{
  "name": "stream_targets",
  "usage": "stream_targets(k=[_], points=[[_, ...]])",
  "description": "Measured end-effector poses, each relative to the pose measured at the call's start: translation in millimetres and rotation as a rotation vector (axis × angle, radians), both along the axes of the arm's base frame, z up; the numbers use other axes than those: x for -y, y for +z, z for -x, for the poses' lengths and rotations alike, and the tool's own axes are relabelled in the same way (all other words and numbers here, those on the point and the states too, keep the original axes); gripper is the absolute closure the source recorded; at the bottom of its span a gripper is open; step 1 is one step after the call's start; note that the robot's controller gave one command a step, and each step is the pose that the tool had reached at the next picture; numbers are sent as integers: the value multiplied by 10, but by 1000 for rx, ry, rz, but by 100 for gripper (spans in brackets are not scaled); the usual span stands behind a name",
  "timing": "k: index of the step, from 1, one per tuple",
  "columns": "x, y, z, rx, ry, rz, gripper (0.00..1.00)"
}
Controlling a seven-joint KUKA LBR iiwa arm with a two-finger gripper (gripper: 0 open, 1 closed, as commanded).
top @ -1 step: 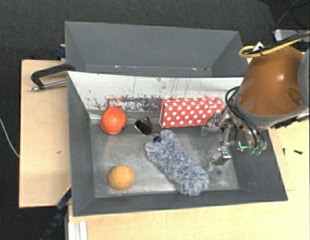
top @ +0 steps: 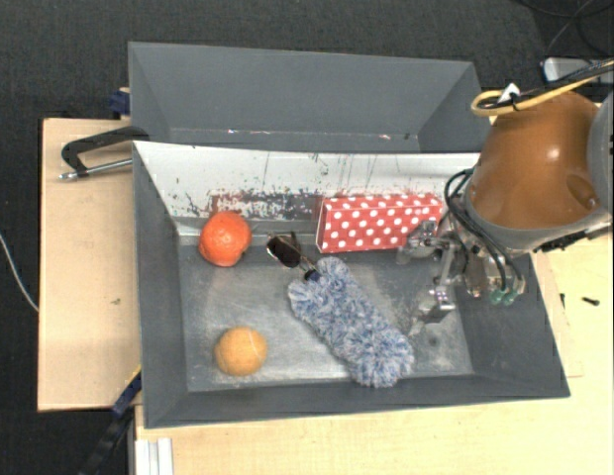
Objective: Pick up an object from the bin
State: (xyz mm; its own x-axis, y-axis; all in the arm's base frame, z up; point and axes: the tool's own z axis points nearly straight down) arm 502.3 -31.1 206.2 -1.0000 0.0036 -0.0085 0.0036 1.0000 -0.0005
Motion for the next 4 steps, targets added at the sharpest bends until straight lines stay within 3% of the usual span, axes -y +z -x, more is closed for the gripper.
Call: stream_targets(k=[1,2,3,4], points=[[-257,-926,55,-4,-18,-2,0],[-502,-954,24,-8,-79,-2,0],[-480,-920,-36,-4,-182,-2,0],[-1220,-1354,-380,2,-255,-6,0]])
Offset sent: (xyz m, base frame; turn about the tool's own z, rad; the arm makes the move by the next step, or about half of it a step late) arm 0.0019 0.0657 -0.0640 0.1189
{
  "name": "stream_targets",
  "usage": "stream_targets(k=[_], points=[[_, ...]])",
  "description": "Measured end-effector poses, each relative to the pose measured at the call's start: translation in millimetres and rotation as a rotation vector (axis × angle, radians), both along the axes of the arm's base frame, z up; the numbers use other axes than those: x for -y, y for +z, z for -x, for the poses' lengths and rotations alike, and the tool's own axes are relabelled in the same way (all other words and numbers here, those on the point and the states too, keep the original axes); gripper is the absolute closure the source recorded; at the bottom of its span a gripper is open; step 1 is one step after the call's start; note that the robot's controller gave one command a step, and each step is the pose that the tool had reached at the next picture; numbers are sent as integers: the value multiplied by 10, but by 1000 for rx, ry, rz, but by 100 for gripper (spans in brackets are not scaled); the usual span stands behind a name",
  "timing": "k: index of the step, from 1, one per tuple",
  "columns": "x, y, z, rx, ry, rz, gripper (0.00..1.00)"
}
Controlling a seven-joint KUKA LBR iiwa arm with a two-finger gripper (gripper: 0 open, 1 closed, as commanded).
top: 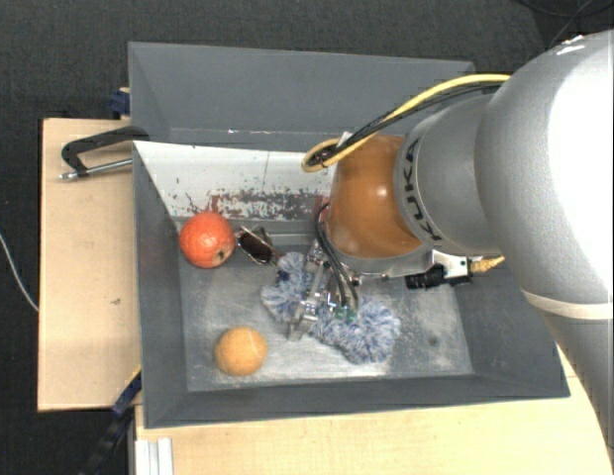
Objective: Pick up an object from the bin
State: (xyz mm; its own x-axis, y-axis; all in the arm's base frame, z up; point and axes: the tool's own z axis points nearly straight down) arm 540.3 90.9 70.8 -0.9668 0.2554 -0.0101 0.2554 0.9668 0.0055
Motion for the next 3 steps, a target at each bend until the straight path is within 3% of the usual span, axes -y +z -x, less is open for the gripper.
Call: stream_targets(k=[1,3], points=[[175,47,-11,0,-137,-8,100],[184,91,10,-7,-136,-4,100]])
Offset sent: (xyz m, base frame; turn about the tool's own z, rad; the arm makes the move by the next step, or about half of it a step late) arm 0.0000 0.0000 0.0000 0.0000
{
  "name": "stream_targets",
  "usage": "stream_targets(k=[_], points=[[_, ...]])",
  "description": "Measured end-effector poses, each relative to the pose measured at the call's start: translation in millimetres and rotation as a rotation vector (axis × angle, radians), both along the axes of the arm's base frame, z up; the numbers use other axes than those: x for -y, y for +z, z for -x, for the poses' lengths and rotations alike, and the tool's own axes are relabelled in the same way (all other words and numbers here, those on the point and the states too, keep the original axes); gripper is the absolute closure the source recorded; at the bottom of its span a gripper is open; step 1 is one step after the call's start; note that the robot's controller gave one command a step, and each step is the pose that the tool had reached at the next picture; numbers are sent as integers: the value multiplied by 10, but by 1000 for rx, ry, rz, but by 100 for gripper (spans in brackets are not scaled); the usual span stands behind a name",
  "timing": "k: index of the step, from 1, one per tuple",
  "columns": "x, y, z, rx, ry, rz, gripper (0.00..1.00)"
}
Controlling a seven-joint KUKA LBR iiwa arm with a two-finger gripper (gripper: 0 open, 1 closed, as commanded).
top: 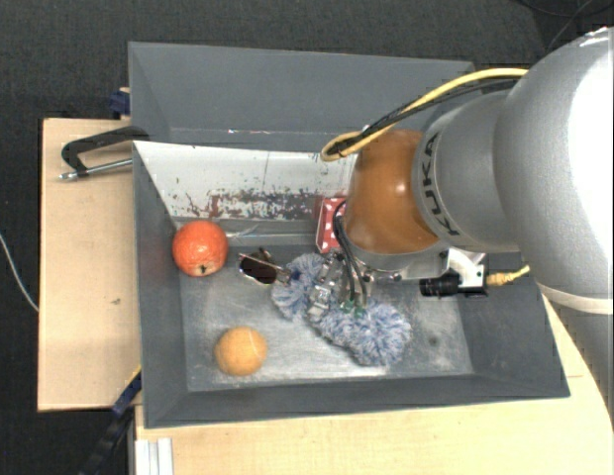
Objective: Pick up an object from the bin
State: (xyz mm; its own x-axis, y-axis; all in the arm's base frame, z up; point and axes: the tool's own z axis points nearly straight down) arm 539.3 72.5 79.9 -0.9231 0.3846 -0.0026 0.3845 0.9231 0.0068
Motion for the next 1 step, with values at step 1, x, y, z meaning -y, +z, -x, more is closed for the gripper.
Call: stream_targets(k=[1], points=[[11,189,15,-7,0,4,100]])
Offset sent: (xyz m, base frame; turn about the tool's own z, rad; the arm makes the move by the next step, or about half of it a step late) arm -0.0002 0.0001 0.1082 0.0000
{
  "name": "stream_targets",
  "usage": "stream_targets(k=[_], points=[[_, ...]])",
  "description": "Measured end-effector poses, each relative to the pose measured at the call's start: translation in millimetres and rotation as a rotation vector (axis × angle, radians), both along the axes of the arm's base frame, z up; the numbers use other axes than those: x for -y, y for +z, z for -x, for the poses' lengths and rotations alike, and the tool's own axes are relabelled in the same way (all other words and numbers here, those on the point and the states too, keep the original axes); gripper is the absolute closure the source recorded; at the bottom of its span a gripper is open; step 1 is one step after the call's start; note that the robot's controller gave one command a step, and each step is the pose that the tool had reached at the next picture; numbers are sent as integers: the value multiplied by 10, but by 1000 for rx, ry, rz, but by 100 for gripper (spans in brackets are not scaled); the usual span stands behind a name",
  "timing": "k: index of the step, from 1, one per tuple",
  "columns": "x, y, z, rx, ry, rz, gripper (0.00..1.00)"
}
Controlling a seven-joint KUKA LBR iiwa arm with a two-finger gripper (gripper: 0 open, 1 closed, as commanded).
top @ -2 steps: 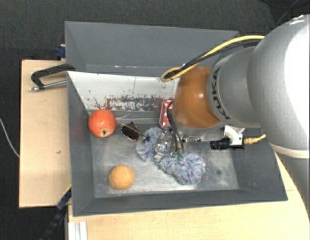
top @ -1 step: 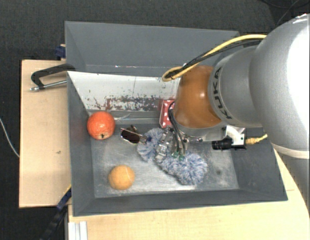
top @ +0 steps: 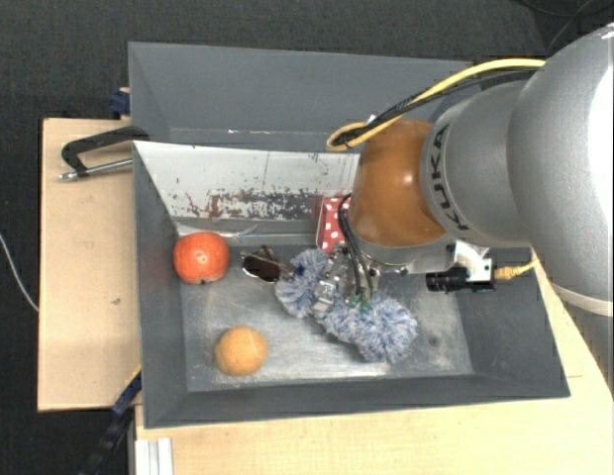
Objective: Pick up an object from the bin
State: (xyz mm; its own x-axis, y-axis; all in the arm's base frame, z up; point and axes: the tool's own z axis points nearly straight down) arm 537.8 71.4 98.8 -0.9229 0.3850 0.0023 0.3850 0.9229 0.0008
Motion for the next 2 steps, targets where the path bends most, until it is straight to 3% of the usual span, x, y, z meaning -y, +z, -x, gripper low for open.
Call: stream_targets(k=[2], points=[[-4,369,-6,2,1,0,100]])
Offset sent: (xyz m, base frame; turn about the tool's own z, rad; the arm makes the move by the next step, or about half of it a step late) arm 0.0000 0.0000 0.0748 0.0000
